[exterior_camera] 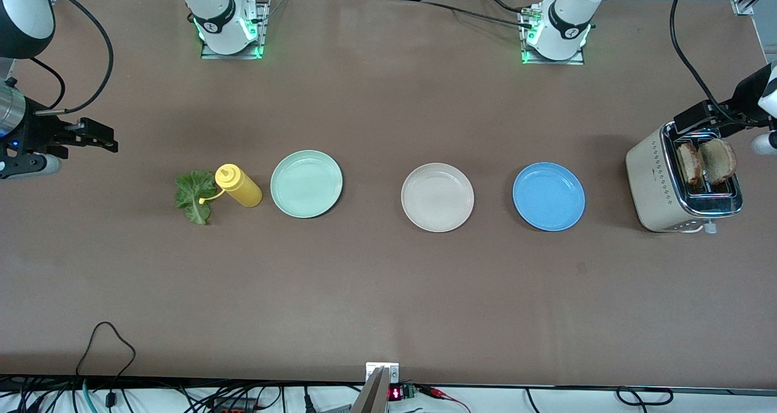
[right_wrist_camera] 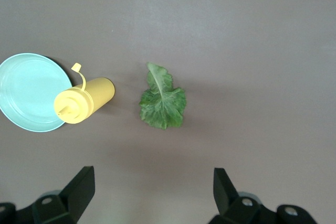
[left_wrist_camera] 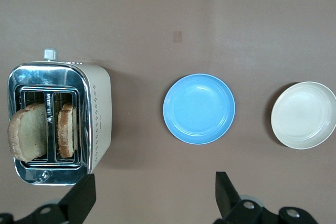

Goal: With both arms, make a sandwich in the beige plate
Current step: 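Reach the left gripper into the toaster and grasp a bread slice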

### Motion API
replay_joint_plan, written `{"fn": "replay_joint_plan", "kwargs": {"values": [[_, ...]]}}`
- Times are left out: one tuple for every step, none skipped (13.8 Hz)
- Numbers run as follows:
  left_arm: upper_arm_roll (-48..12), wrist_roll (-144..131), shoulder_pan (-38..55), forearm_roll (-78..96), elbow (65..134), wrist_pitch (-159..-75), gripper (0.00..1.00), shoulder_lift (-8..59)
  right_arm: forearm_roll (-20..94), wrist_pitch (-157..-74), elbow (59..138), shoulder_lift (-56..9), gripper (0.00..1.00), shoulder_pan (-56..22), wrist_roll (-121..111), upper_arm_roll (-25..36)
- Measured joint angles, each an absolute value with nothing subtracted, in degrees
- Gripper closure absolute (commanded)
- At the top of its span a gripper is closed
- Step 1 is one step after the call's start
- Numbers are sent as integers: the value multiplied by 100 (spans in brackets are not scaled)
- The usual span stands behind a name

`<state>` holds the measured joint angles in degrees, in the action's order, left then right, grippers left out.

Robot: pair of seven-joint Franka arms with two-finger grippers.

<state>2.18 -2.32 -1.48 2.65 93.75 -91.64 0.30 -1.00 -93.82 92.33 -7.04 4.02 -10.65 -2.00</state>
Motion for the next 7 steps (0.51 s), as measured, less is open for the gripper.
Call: {"fn": "replay_joint_plan", "kwargs": {"values": [[218,-232,-147,265,9398,-9163,0,21,-100,-9382,9233,-704,0,402,-1065,-201],[217,-232,-146,265,9440,-9163,0,5,-100,-9382,9233,-704,0,402,-1065,-201],[216,-232,-145,265,9483,-9164,0,-12,-99,-9382,9233,-704,0,402,-1065,-202],[216,-232,-144,264,9517,-9164,0,-21,-94,-9382,9233,-704,0,402,-1065,-204],[218,-234,-150,259,9565,-9166,0,-21,-69,-9382,9233,-704,0,402,-1065,-205],[227,-235,-183,249,9631,-9172,0,-3,-37,-9382,9233,-704,0,402,-1065,-206],[230,-235,-273,241,9695,-9176,0,59,-24,-9382,9233,-704,0,401,-1065,-208]]}}
